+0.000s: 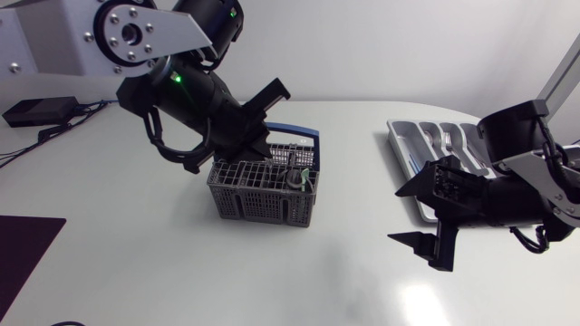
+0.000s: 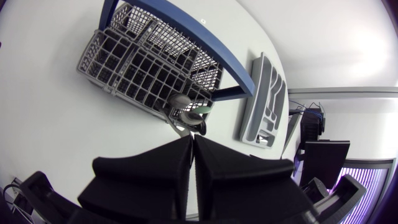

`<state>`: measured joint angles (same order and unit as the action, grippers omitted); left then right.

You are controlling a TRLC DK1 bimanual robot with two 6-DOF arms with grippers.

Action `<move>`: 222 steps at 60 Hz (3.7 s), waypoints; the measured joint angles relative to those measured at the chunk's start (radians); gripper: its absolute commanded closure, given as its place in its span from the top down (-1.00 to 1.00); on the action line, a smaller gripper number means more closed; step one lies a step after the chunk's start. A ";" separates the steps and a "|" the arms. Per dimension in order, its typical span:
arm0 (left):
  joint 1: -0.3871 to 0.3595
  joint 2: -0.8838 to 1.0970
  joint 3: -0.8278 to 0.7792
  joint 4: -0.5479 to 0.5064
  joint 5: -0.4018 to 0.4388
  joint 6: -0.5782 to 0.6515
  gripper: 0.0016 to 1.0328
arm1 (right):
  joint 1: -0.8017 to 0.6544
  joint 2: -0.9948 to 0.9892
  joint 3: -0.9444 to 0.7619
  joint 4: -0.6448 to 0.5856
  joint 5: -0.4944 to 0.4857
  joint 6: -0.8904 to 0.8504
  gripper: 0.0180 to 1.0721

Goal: Unload the cutlery basket into the drawer organizer.

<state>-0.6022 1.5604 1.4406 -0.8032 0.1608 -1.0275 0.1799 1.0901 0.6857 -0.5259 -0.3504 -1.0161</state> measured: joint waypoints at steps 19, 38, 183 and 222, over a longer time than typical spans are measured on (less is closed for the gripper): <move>-0.005 -0.043 0.000 -0.031 -0.001 0.015 -0.92 | 0.014 0.000 0.000 0.000 0.000 0.022 0.91; -0.023 -0.049 0.000 -0.064 0.034 0.039 -0.92 | 0.021 -0.019 0.005 -0.008 -0.017 0.028 0.91; -0.177 -0.016 -0.036 -0.074 0.339 0.344 -0.69 | 0.356 0.111 0.134 0.018 -0.295 0.277 -0.89; -0.036 -0.016 -0.023 -0.079 0.480 0.319 0.90 | 0.293 0.117 0.134 -0.007 -0.296 0.280 -0.89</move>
<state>-0.6384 1.5440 1.4174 -0.8822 0.6407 -0.7086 0.4732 1.2076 0.8200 -0.5331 -0.6468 -0.7361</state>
